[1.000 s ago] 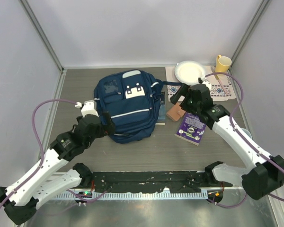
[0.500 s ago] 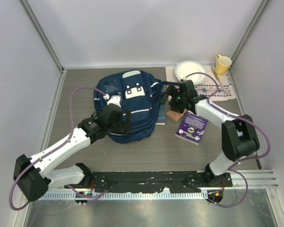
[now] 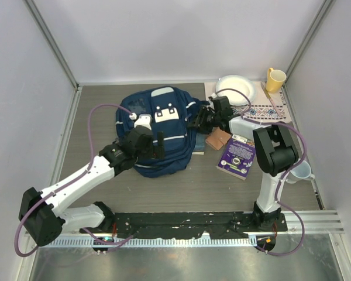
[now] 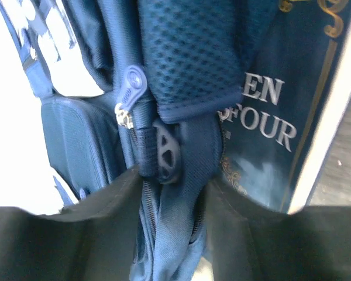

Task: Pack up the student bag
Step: Pick up the student bag at the center of the board.

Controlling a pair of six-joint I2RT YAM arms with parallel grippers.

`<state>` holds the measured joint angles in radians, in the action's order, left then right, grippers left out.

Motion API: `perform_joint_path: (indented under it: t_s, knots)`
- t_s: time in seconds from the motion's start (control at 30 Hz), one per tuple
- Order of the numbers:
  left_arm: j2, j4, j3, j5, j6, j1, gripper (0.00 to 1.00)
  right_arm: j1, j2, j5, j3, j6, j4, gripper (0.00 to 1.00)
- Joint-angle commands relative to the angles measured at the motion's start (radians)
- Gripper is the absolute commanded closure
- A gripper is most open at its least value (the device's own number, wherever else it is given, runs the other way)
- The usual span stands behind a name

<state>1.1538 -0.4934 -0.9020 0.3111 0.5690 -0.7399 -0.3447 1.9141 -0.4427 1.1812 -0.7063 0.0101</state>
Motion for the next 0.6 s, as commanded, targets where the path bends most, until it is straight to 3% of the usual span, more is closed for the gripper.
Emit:
perform_joint_path:
  t_s: [0.0, 0.13, 0.43, 0.57]
  knots:
    - [-0.042, 0.020, -0.046, 0.065, -0.024, 0.004, 0.00, -0.028, 0.019, -0.114, 0.080, 0.019, -0.087, 0.73]
    - [-0.081, 0.001, -0.051, 0.089, -0.017, 0.005, 0.00, -0.091, 0.011, -0.174, 0.165, 0.071, -0.061, 0.99]
    - [-0.236, -0.042, -0.109, 0.167, -0.009, 0.005, 0.01, -0.272, 0.068, -0.215, 0.429, 0.117, 0.022, 0.99]
    - [-0.255, -0.066, -0.130, 0.180, -0.018, 0.005, 0.00, -0.324, 0.117, -0.150, 0.455, 0.084, 0.034, 0.99]
